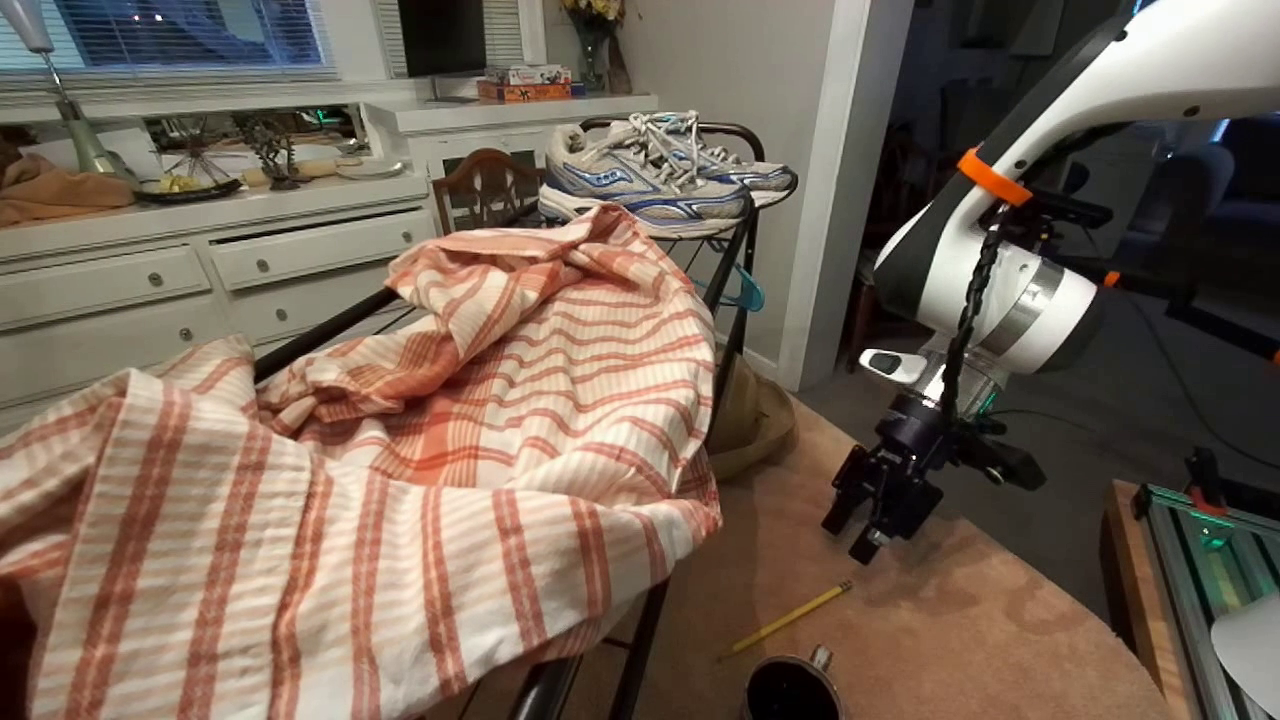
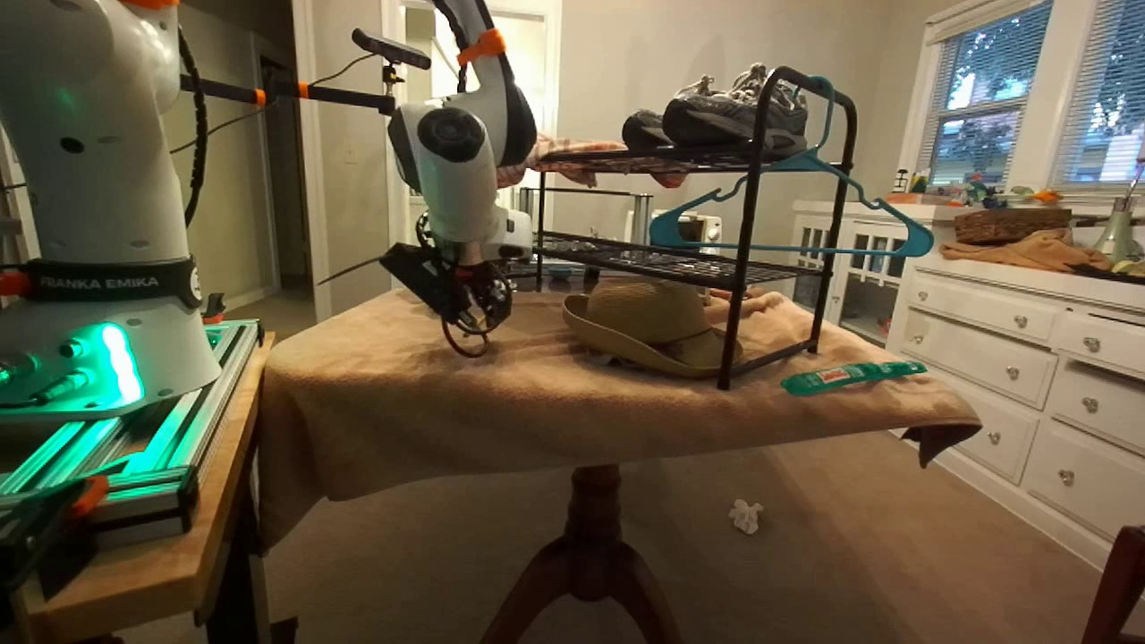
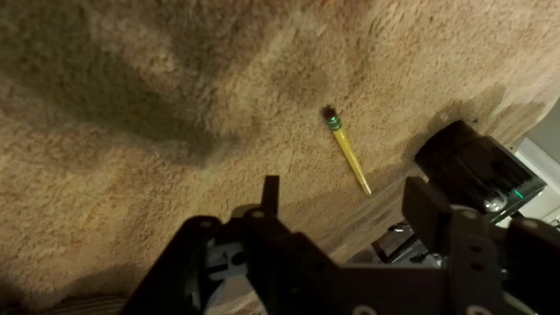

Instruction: Remove the brown mug from the rack then take the yellow pencil out of the mug.

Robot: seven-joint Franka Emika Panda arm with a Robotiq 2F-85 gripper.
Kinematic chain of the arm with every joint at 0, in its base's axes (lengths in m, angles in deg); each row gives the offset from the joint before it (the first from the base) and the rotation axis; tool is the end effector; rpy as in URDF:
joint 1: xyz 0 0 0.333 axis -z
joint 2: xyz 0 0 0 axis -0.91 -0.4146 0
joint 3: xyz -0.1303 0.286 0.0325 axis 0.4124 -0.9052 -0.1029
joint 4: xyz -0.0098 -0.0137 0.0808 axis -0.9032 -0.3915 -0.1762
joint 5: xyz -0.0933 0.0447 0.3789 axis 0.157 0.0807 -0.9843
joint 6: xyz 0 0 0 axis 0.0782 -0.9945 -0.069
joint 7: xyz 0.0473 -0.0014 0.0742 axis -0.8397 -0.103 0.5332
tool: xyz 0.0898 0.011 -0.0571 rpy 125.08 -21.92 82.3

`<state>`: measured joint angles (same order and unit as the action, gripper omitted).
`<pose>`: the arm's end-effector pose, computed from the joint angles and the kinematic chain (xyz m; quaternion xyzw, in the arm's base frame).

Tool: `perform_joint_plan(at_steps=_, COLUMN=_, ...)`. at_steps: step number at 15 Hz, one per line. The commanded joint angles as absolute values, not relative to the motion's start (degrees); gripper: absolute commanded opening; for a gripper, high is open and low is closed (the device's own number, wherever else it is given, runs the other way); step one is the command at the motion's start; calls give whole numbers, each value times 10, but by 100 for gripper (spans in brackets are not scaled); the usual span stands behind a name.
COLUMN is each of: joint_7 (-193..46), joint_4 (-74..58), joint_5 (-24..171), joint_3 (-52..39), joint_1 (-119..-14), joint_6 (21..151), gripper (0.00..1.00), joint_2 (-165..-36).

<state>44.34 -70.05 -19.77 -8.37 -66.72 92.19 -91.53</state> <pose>0.3614 -0.0043 0.1635 -0.9034 -0.2275 -0.2117 0.2956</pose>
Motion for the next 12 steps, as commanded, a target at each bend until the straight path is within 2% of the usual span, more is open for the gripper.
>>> perform_joint_plan(at_steps=1, joint_7=381, joint_4=-714, joint_5=-108, joint_3=-103, joint_1=-691, joint_6=981, gripper=100, joint_2=-868)
perform_joint_plan(at_steps=8, joint_7=108, joint_4=-764, joint_5=172, joint_3=-149, joint_1=-704, joint_6=1044, gripper=99, joint_2=-735)
perform_joint_plan(at_steps=10, joint_7=22, joint_4=-729, joint_5=258, joint_3=-154, joint_1=-695, joint_6=1048, gripper=100, joint_2=-743)
perform_joint_plan(at_steps=12, joint_7=-67, joint_4=-748, joint_5=329, joint_3=-206, joint_1=-638, joint_6=1043, gripper=100, joint_2=-693)
